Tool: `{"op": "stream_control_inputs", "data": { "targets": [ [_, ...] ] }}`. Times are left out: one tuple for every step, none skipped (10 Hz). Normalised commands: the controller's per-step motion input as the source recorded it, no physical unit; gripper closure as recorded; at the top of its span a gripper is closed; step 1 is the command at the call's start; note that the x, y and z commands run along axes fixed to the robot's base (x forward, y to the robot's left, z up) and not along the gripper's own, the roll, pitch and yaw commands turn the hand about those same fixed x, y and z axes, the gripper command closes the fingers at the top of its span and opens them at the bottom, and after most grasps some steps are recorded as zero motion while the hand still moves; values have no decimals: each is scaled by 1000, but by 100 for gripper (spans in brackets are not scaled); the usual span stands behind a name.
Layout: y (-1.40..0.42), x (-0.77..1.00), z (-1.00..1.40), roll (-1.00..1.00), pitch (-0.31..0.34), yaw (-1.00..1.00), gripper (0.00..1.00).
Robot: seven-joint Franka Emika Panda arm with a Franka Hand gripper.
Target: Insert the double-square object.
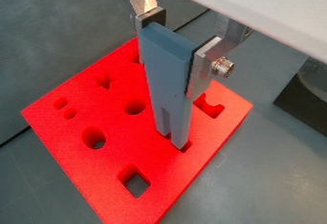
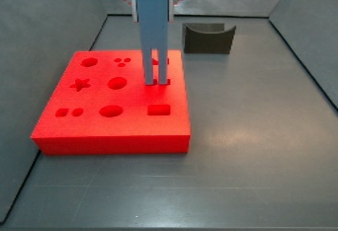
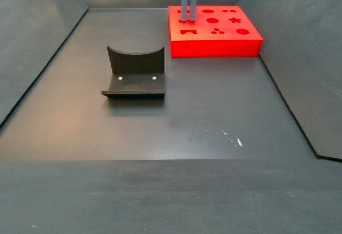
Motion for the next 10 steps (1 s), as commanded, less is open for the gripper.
{"op": "stream_control_inputs", "data": {
  "targets": [
    [0, 120, -134, 0, 0, -97, 100],
    [0, 200, -143, 0, 4, -89, 100],
    [17, 186, -137, 0, 7, -74, 100],
    [9, 180, -149, 0, 0, -26, 100],
    [3, 111, -223, -26, 0, 0, 100],
    [0, 60, -320, -89, 0, 0, 100],
    [0, 46, -449, -179, -21, 0, 100],
    [0, 71, -491, -99, -41, 0, 100],
    [0, 157, -520, -20, -27, 0, 100],
    [0, 166, -557, 0, -27, 0, 100]
  ]
}}
